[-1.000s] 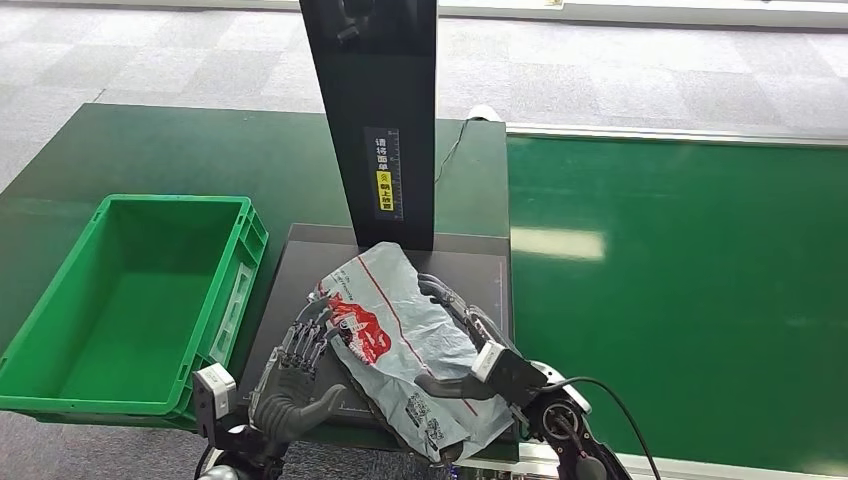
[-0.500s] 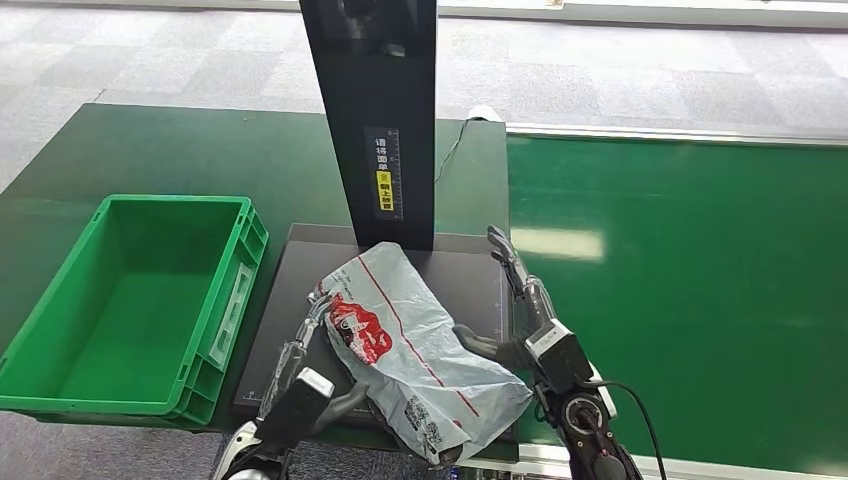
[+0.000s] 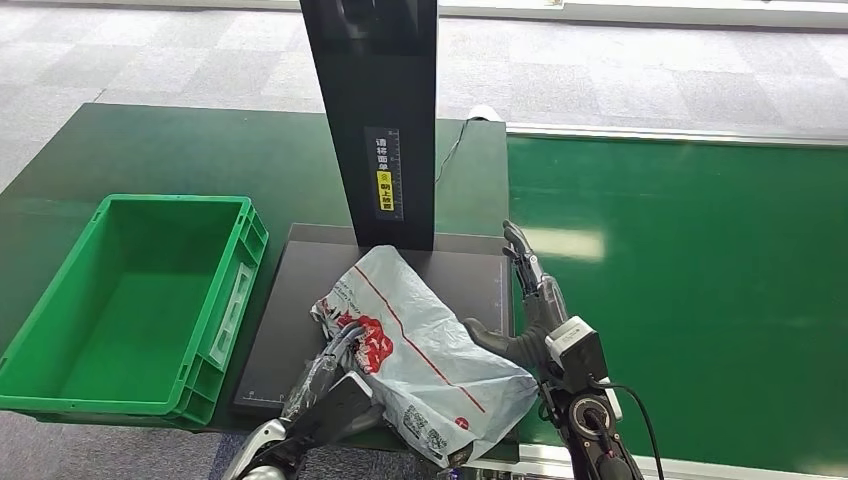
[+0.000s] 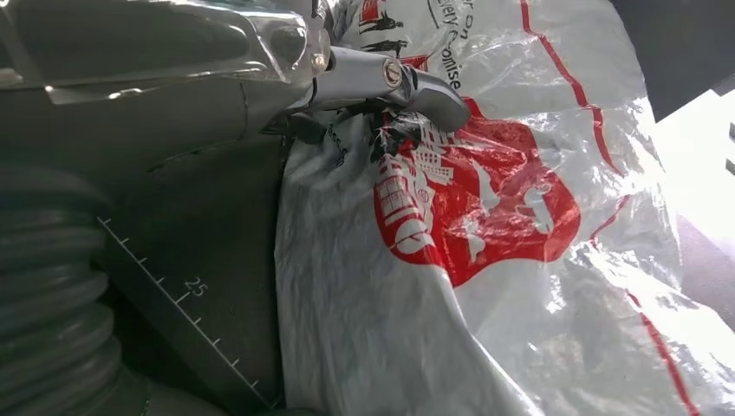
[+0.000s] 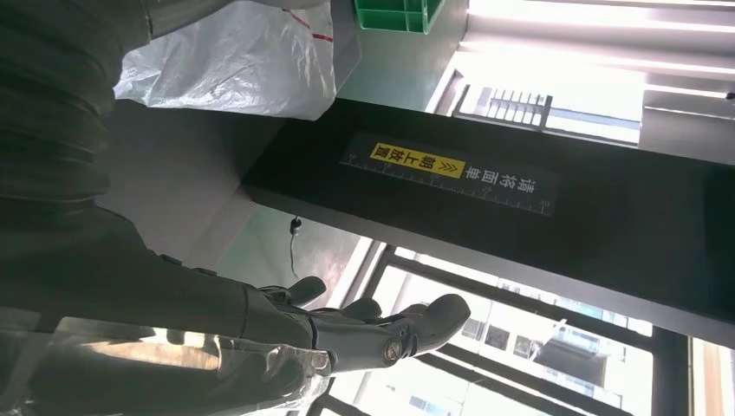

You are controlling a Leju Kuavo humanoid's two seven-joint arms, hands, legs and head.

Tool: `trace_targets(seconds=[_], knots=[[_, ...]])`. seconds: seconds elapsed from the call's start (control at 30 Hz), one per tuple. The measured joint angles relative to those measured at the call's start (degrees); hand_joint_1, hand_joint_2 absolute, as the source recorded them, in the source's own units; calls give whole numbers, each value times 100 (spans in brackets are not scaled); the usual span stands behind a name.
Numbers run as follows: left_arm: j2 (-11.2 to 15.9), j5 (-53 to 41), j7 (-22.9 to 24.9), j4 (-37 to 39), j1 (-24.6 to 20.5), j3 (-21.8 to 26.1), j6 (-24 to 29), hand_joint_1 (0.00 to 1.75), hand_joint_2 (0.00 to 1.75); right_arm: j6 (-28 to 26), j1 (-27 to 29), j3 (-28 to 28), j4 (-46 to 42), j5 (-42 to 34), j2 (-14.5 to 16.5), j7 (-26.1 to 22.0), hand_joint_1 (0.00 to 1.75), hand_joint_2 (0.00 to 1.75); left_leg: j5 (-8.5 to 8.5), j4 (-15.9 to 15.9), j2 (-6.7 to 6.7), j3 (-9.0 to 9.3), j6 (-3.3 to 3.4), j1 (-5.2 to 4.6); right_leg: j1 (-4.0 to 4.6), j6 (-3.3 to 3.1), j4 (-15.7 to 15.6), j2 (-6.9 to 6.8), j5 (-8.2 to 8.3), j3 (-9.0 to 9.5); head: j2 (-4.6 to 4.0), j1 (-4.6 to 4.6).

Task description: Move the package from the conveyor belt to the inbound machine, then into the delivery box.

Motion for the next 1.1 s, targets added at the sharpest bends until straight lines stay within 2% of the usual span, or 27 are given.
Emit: trace_targets(seconds=[0.03, 0.1, 0.17, 0.23, 0.27, 0.37, 0.83, 1.1], knots=[[1, -31, 7, 45, -22, -1, -62, 4, 175, -1, -1, 0, 0, 0, 0, 0, 0, 175, 0, 0, -2, 0, 0, 0, 0, 0, 0, -1, 0, 1, 0, 0], [2, -90, 17, 127, -77, -5, -169, 35, 175, 3, -7, 0, 0, -2, 0, -1, 0, 175, 0, 0, -8, 2, 0, 0, 0, 0, 0, -6, 0, 6, 0, -1], [2, -126, 21, 209, -138, -16, -235, 107, 175, 29, -17, 0, 1, -16, 0, -2, 0, 175, 0, 0, -17, 6, 0, 0, -1, 1, 0, -17, -2, 14, 0, -1], [3, -147, 18, 288, -208, -26, -258, 160, 175, 61, -23, 0, 2, -34, 0, -2, 0, 175, 1, -1, -24, 13, 1, 0, -1, 2, 0, -30, -4, 25, 0, 0], [3, -160, 6, 321, -243, -27, -250, 166, 175, 69, -23, 0, 2, -39, 1, -2, 0, 175, 1, -1, -27, 16, 1, 0, -2, 2, 0, -36, -5, 31, 0, 0], [3, -192, -83, 381, -312, -23, -141, 173, 175, 74, -19, 0, 2, -42, 3, -2, 0, 175, 2, -1, -31, 22, 3, -1, -3, 3, -1, -43, -5, 38, 0, 1], [-31, 110, -480, 392, -291, 49, 379, 175, 175, 77, 46, -2, 0, -42, 2, -11, 0, 175, 2, -1, -25, 15, 2, 0, -1, 2, 0, -35, -6, 23, 0, 0], [-29, 226, -1179, 82, -139, 97, 1317, 175, 175, 82, 91, -13, -16, -48, -3, -19, 0, 175, 2, 0, -22, 12, 2, 0, -1, 3, 0, -33, -5, 20, 0, 1]])
